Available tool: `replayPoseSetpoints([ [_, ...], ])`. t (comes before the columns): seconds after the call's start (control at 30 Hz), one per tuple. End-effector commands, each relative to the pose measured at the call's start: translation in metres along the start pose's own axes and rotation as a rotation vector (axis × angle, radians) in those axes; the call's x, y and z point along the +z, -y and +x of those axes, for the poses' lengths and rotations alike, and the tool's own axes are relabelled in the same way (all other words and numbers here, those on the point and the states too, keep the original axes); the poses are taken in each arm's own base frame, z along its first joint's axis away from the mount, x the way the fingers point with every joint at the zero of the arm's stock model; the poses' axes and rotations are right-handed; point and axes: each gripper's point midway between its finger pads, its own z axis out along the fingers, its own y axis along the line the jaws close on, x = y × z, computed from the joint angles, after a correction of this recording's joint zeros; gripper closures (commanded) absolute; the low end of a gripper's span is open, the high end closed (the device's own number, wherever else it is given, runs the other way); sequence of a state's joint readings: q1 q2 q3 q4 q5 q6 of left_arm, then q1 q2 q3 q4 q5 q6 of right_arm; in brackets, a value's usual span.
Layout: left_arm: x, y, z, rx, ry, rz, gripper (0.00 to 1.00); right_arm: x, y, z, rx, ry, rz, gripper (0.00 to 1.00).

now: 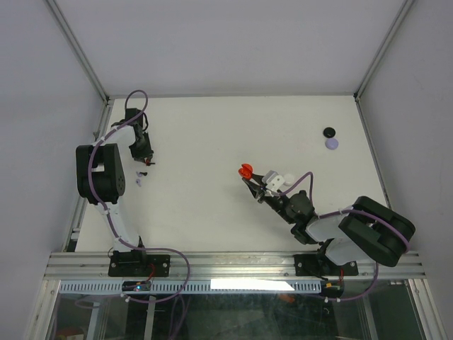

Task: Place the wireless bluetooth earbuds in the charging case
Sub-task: Pick up the earbud from the center of the board.

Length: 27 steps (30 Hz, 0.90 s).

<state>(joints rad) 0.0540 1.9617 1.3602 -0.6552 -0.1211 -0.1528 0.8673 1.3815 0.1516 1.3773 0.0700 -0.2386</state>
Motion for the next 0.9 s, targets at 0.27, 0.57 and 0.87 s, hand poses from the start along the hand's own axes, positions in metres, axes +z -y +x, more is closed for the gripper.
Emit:
replayPoseSetpoints([
  [0.27,-0.009,-0.007,-0.016,-0.025,0.060,-0.035,0.88,0.007,0.008,-0.032,-0.021,0.099,0.022,1.00],
  [0.57,-0.054,-0.009,-0.041,-0.059,0.238,-0.015,0.93,0.010,0.005,-0.039,-0.029,0.118,0.001,1.00],
  [0.87,-0.137,0.029,-0.046,-0.069,0.444,0.113,0.92,0.016,-0.001,-0.059,-0.002,0.148,-0.029,1.00],
])
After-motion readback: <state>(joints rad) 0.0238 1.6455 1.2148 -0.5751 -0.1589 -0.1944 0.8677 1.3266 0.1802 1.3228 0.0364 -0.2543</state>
